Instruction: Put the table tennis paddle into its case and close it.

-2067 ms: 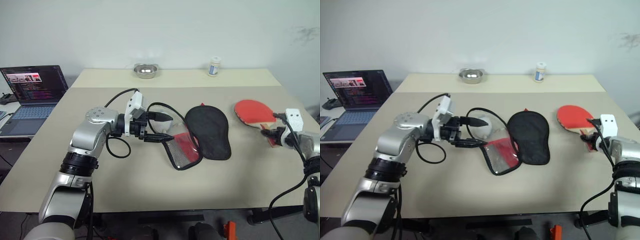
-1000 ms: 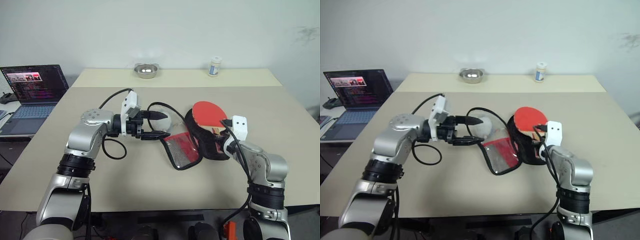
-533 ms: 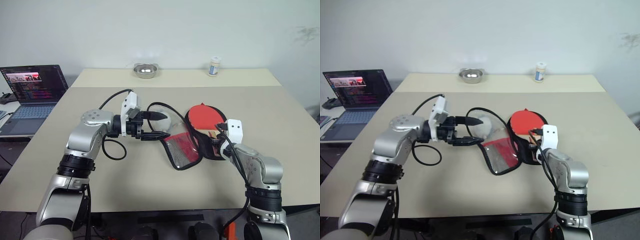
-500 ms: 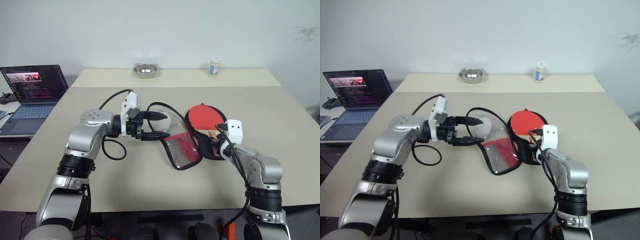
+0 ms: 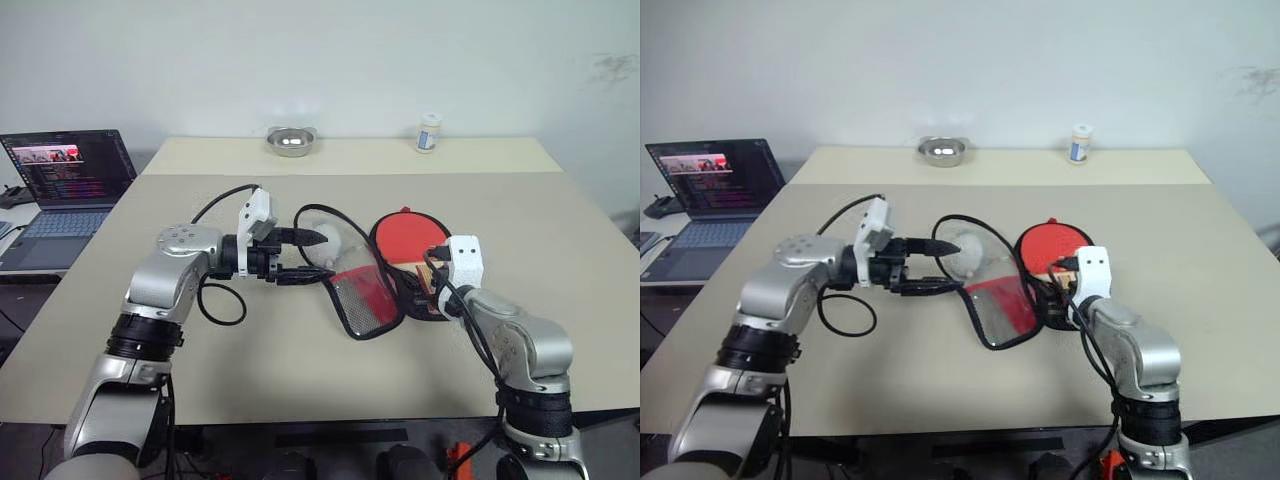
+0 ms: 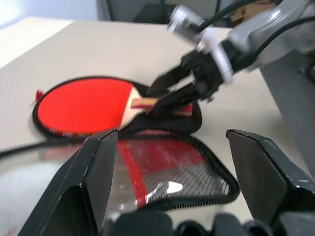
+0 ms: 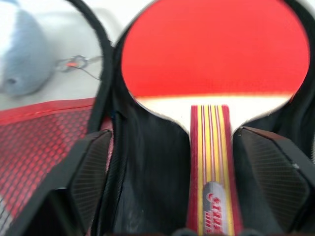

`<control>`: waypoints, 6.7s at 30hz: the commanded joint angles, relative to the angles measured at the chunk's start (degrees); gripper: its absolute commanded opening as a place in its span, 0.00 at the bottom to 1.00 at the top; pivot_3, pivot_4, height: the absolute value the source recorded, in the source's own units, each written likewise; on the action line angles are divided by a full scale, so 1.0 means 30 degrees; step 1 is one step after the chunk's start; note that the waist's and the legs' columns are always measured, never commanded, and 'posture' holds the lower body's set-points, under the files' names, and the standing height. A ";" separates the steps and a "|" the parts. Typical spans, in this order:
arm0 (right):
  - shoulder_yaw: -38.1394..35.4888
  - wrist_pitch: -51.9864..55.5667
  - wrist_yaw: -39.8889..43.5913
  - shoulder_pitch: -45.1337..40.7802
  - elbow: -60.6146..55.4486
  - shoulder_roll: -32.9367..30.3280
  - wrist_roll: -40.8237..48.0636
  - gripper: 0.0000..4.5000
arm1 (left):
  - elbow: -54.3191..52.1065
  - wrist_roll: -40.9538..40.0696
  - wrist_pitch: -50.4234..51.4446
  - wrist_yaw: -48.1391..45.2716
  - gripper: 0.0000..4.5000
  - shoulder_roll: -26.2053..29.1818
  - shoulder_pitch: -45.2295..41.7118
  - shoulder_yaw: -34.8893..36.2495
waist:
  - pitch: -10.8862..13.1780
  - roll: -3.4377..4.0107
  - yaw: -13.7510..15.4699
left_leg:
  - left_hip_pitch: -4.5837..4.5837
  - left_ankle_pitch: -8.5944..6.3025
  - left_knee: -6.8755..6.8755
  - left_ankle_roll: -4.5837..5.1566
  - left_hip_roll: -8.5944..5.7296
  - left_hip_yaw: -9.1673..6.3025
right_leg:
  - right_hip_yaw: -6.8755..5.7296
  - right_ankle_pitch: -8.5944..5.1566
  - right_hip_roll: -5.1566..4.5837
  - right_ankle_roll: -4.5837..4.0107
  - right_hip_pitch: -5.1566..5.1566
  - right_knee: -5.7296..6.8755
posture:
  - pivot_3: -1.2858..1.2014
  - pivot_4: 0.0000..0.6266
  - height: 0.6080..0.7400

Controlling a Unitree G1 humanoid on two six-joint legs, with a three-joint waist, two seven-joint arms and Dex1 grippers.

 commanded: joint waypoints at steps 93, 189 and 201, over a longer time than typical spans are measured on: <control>0.2175 -0.5679 0.9566 -0.4873 1.5907 -0.5210 -0.0218 0.10 | -0.1328 0.0689 -0.0139 0.0138 0.00 -0.0695 0.0802 0.0102 | 0.0080 -0.0299 -0.0125 | 0.0165 -0.0012 0.0022 0.0022 0.0032 0.0022 | 0.0019 -0.0009 0.0009 -0.0033 0.0131 0.0035 | 0.52 0.24 1.00; 0.7193 -0.7030 0.9010 -0.1043 0.3038 -0.3536 0.0900 1.00 | -0.3256 -0.1764 0.3142 0.3188 0.44 0.0788 0.2122 0.2497 | 0.0095 -0.0320 0.0036 | 0.0022 -0.0029 -0.0003 -0.0015 0.0048 -0.0026 | -0.0030 -0.0099 0.0029 -0.0032 0.0037 -0.0039 | 0.52 0.24 1.00; 0.8455 -0.9501 0.9280 -0.0971 0.5190 -0.2430 -0.1418 1.00 | -0.0258 0.0996 0.3005 0.5583 1.00 0.1229 0.1545 0.1903 | 0.0096 -0.0322 0.0080 | 0.0047 -0.0024 0.0005 -0.0023 0.0047 -0.0030 | -0.0039 -0.0065 0.0015 -0.0085 0.0038 0.0019 | 0.52 0.24 1.00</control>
